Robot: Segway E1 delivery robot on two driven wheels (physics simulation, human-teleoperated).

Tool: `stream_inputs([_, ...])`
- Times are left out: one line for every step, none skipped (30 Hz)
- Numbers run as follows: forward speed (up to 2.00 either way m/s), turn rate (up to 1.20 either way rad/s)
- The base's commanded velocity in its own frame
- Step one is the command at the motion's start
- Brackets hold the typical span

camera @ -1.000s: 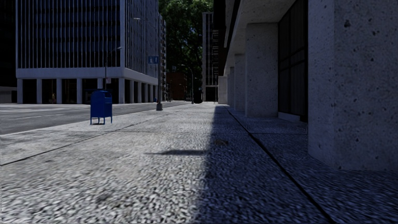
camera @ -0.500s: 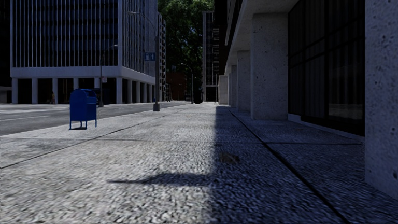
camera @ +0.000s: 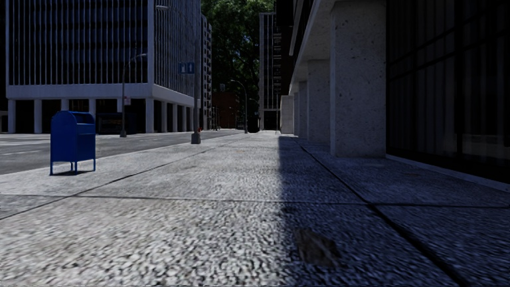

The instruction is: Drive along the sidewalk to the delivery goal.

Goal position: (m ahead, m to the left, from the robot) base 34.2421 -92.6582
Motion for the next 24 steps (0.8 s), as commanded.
stream_inputs([2.00, 0.00])
stream_inputs([2.00, 0.00])
stream_inputs([2.00, 0.00])
stream_inputs([2.00, 0.00])
stream_inputs([2.00, 0.00])
stream_inputs([2.00, 0.00])
stream_inputs([2.00, 0.00])
stream_inputs([2.00, 0.00])
stream_inputs([2.00, 0.00])
stream_inputs([2.00, 0.00])
stream_inputs([2.00, 0.00])
stream_inputs([2.00, 0.00])
stream_inputs([2.00, 0.00])
stream_inputs([2.00, 0.00])
stream_inputs([2.00, 0.00])
stream_inputs([2.00, 0.00])
stream_inputs([2.00, 0.00])
stream_inputs([2.00, 0.00])
stream_inputs([2.00, 0.00])
stream_inputs([2.00, 0.00])
stream_inputs([2.00, 0.00])
stream_inputs([2.00, 0.00])
stream_inputs([2.00, 0.00])
stream_inputs([2.00, 0.00])
